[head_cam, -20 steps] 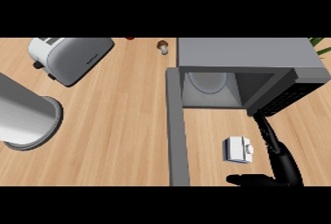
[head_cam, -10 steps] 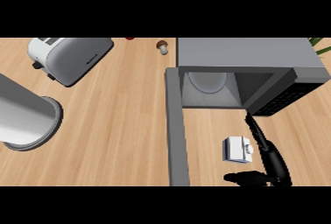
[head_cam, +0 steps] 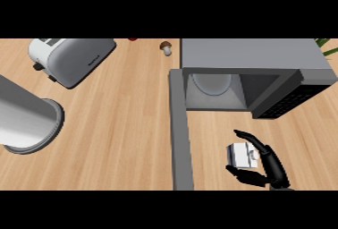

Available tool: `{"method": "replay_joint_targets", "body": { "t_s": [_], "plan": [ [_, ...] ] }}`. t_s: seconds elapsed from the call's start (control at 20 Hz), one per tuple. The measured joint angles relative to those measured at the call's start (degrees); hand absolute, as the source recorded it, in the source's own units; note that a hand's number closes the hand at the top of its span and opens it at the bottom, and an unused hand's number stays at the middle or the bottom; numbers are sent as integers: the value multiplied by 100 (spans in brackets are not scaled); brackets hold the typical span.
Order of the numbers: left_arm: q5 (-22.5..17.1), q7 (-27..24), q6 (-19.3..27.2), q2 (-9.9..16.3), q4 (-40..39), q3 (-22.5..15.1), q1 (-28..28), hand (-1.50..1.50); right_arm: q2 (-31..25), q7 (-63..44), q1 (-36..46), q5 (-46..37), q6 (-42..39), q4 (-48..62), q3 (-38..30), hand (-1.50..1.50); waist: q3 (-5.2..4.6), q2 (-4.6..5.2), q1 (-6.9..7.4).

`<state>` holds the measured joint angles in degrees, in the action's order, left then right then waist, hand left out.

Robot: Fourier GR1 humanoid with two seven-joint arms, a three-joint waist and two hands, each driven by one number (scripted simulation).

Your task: Pick up the milk, place it into the microwave and close the microwave

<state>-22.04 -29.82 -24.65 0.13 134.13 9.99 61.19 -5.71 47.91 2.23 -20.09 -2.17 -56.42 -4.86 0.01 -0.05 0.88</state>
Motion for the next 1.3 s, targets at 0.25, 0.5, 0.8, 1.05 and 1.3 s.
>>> {"method": "replay_joint_targets", "body": {
  "t_s": [0.25, 0.5, 0.8, 1.05, 1.3],
  "plan": [
    [-16, 38, -36, -1, 12, -12, 67, -150, -117, 487, 385, -203, 478, 868, -173, 150, 1, 2, 19],
    [-27, -118, -172, -6, 32, -23, 281, -150, -192, 694, 792, -551, 1090, 1536, -227, 150, -11, -4, 47],
    [-162, -235, -347, 4, -70, 144, 292, -150, -261, 1046, 1245, -710, 1466, 2379, -351, 150, -24, -20, 47],
    [-183, -175, -326, 2, -71, 99, 194, -150, -255, 1279, 1597, -594, 1491, 2849, -518, 150, -21, -3, 43],
    [-142, -204, -412, -7, -82, 37, 268, -150, -294, 1212, 2281, -427, 1521, 3316, -770, 150, 0, 26, 101]
  ]
}}
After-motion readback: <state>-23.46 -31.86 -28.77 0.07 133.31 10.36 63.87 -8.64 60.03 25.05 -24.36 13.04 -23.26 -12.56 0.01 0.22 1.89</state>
